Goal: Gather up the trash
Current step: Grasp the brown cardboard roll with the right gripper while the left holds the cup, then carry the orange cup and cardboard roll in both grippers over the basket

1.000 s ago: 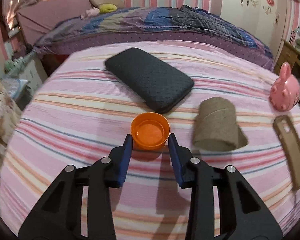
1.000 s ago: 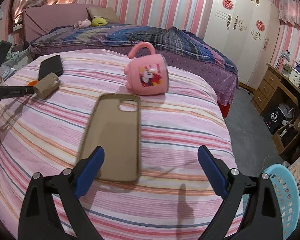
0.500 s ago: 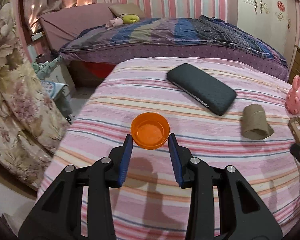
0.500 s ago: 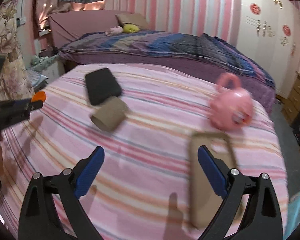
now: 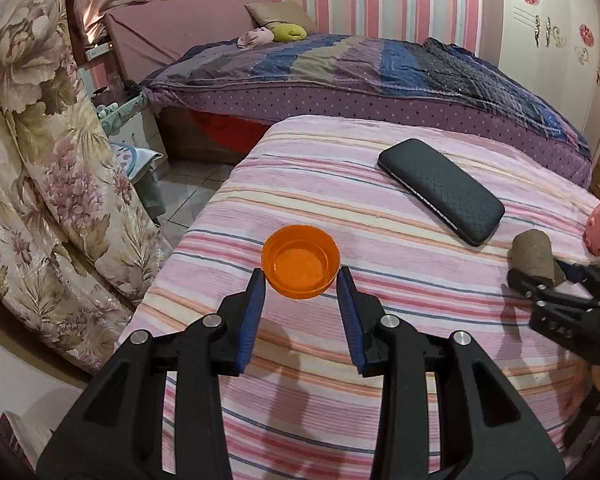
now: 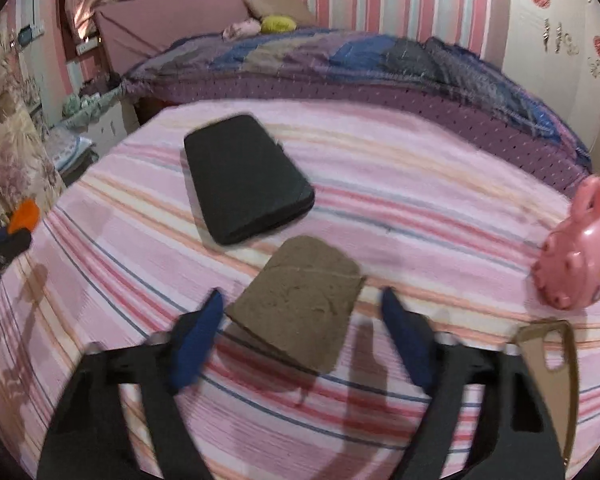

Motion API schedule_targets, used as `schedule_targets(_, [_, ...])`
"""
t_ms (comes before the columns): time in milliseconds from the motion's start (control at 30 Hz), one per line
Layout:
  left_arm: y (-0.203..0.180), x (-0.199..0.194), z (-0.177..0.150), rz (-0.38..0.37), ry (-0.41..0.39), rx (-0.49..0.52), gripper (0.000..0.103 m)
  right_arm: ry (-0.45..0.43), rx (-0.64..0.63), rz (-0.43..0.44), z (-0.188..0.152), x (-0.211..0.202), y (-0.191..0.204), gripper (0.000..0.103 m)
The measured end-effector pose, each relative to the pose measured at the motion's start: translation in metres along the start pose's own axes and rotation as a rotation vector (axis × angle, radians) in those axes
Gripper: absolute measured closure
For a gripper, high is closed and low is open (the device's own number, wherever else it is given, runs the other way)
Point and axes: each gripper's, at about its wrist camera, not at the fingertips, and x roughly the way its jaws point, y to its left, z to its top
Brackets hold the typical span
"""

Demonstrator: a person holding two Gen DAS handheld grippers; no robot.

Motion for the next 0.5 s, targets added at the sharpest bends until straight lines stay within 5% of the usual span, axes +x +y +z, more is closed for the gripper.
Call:
schedule_targets(100, [-0.004, -0.003, 0.001, 0.0, 0.0, 0.003, 0.067, -0.032, -0.012, 0.003, -0.001, -0.01, 0.0, 0.05])
schedule_targets(500, [-0.031, -0.032, 0.001, -0.053, -0.036, 0.024, 0.067, -0.133, -0.013, -0.037, -0.033, -0.1, -0.043, 0.051])
